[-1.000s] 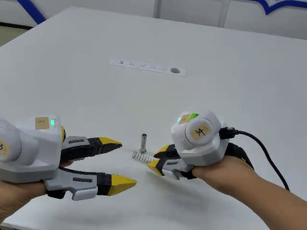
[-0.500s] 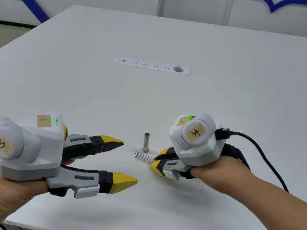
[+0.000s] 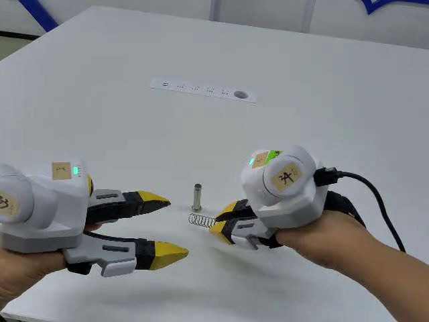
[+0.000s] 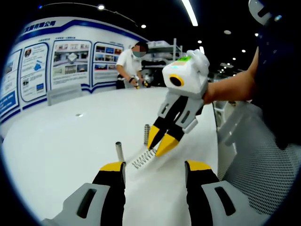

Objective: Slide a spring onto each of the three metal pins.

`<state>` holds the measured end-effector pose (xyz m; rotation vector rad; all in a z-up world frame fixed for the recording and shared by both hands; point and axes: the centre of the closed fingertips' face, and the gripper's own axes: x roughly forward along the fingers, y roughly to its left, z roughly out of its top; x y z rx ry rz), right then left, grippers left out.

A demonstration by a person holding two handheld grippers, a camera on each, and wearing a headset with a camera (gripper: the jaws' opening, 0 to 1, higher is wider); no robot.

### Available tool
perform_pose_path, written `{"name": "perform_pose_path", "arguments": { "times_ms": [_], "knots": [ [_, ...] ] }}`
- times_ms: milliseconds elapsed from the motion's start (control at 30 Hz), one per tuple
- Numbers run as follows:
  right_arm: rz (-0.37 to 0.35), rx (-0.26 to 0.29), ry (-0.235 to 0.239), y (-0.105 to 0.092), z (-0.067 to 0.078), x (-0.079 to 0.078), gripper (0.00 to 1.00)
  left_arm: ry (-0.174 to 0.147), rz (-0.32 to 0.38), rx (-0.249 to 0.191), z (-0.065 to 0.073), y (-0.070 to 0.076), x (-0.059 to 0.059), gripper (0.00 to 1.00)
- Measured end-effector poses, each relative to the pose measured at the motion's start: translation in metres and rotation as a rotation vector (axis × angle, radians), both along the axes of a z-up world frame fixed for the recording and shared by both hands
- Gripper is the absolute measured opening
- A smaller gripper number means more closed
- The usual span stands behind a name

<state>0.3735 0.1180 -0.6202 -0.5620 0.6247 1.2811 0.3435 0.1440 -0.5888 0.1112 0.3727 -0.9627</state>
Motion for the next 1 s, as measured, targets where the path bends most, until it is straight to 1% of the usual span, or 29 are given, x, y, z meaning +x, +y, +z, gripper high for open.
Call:
{"name": "perform_pose_path", "arguments": {
  "times_ms": [67,133,200,233,300,333,467,500,533,600,667,733,867,900,1000],
  "knots": [
    [0.017,-0.001,-0.002,-0.001,0.007,-0.006,0.11,-0.007,-0.012,0.007,-0.001,-0.002,0.0,0.51],
    [0.036,-0.009,0.011,-0.001,0.011,-0.013,0.11,-0.016,-0.027,0.018,-0.001,-0.005,-0.001,0.5],
    [0.058,-0.014,0.017,-0.001,0.017,-0.02,0.11,-0.026,-0.044,0.039,-0.003,-0.006,-0.002,0.48],
    [0.079,-0.026,0.031,-0.001,0.018,-0.026,0.11,-0.035,-0.056,0.051,-0.003,-0.007,-0.003,0.47],
    [0.092,-0.028,0.016,-0.001,0.022,-0.03,0.11,-0.045,-0.07,0.06,-0.003,-0.008,-0.003,0.44],
    [0.107,-0.038,0.019,-0.001,0.024,-0.034,0.11,-0.052,-0.079,0.068,-0.003,-0.009,-0.004,0.43],
    [0.133,-0.044,0.021,0.001,0.031,-0.041,0.11,-0.07,-0.105,0.092,-0.003,-0.011,-0.006,0.37],
    [0.139,-0.043,0.017,0.002,0.034,-0.043,0.11,-0.081,-0.115,0.102,-0.003,-0.012,-0.007,0.35],
    [0.143,-0.043,0.018,0.002,0.035,-0.044,0.11,-0.085,-0.12,0.109,-0.004,-0.012,-0.007,0.34],
    [0.152,-0.04,0.029,0.004,0.038,-0.047,0.11,-0.095,-0.139,0.124,-0.005,-0.014,-0.009,0.3],
    [0.155,-0.044,0.034,0.004,0.038,-0.048,0.11,-0.112,-0.157,0.144,-0.005,-0.016,-0.01,0.26],
    [0.157,-0.048,0.038,0.004,0.039,-0.049,0.11,-0.121,-0.171,0.153,-0.006,-0.018,-0.011,0.21],
    [0.157,-0.051,0.047,0.003,0.041,-0.051,0.11,-0.127,-0.185,0.163,-0.006,-0.02,-0.013,0.13],
    [0.157,-0.048,0.047,0.003,0.043,-0.052,0.11,-0.129,-0.187,0.167,-0.006,-0.02,-0.013,0.13],
    [0.155,-0.028,0.04,0.006,0.049,-0.053,0.11,-0.127,-0.187,0.158,-0.005,-0.021,-0.013,0.12]
  ]
}}
